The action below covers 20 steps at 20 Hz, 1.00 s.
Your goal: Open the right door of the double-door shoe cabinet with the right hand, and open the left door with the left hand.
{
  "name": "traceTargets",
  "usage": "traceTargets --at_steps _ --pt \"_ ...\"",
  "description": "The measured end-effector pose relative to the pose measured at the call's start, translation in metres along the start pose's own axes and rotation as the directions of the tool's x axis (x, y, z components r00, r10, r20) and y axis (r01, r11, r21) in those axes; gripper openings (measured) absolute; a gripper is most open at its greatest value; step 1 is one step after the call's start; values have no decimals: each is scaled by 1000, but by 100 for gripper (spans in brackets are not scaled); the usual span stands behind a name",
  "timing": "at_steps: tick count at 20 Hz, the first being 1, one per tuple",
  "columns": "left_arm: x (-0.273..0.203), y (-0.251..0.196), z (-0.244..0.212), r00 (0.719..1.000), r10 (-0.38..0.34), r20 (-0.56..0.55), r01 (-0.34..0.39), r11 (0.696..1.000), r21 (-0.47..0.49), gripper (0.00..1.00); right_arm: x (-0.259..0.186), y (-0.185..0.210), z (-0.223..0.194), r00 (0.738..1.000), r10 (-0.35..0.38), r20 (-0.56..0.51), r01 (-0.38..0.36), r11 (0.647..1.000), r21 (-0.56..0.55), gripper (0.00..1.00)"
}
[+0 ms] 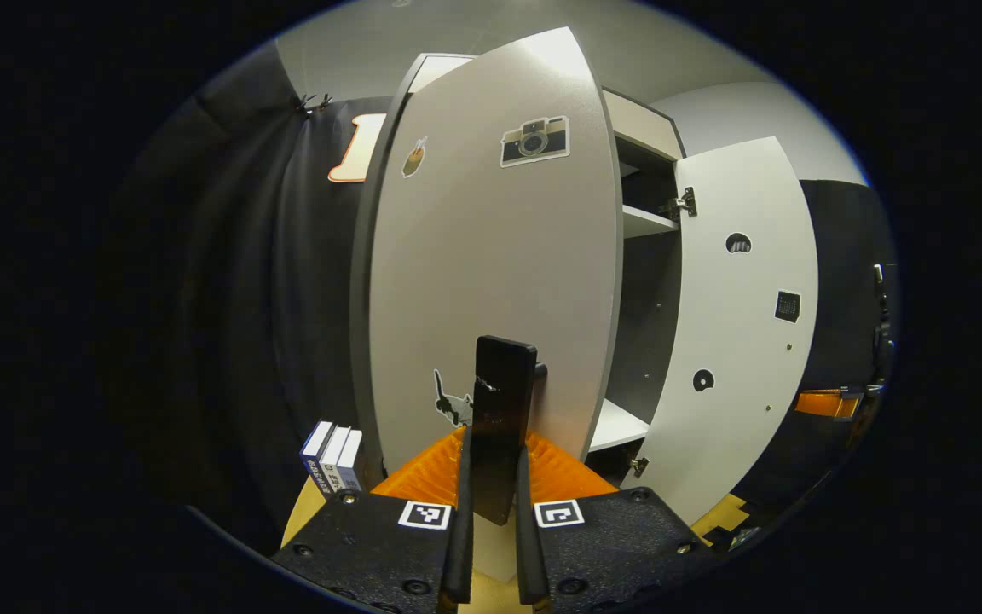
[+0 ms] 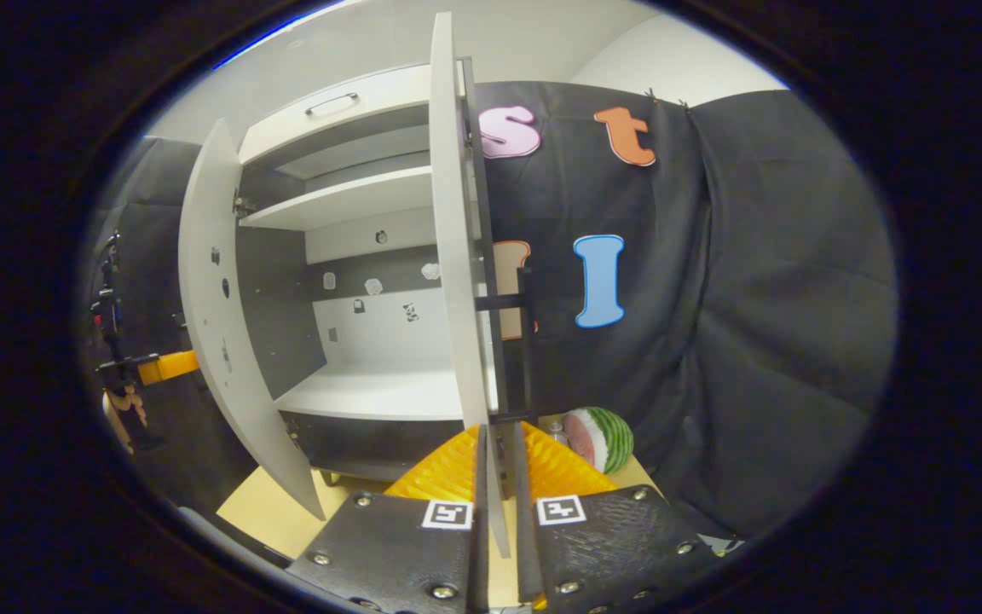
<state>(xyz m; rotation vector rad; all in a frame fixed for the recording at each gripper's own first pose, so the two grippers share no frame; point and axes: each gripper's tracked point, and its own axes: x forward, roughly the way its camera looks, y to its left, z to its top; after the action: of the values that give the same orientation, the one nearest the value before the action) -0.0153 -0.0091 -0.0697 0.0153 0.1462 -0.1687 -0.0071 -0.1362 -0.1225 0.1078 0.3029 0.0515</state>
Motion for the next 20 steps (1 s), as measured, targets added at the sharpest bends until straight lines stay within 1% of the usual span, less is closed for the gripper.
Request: traceTargets --at_steps 2,4,5,6,9,10,11,14,15,16,18,20 --pt "-6 8 0 1000 8 3 -8 1000 7 18 4 7 -1 1000 10 -5 -10 1000 -6 13" --pt "-11 16 1 1000 22 1 -22 1000 11 18 7 12 -3 1000 20 -8 -20 1000 -10 13" --pt "-13 18 1 1000 27 -1 -27 1000 5 17 8 12 -3 1000 14 -8 -14 1000 -13 13" --pt "-16 22 1 999 33 -4 -33 999 2 18 7 12 -2 1000 11 -5 -11 1000 -15 13" --pt "-21 33 1 998 61 -7 -61 998 10 16 6 11 -4 1000 14 -4 -14 1000 6 13" --pt "-24 38 1 997 75 -10 -74 997 19 14 7 11 -3 1000 13 -3 -13 1000 13 24" --pt "-26 43 1 996 87 -15 -87 996 29 14 7 11 -4 1000 12 -2 -12 1000 18 13" --pt "-32 56 2 992 126 -12 -126 991 36 10 8 12 -3 1000 7 -1 -7 1000 20 13" --pt "-33 61 3 990 140 -13 -140 990 34 10 7 12 -2 1000 6 -2 -6 1000 19 24" --pt "-34 67 2 987 157 -15 -157 987 31 8 8 12 -3 1000 5 -3 -4 1000 21 13" --pt "-38 78 4 981 193 -11 -193 981 31 6 8 13 -3 1000 4 -4 -4 1000 22 13" --pt "-41 95 4 969 246 -6 -246 969 33 3 8 14 -2 1000 2 -5 -2 1000 21 13"
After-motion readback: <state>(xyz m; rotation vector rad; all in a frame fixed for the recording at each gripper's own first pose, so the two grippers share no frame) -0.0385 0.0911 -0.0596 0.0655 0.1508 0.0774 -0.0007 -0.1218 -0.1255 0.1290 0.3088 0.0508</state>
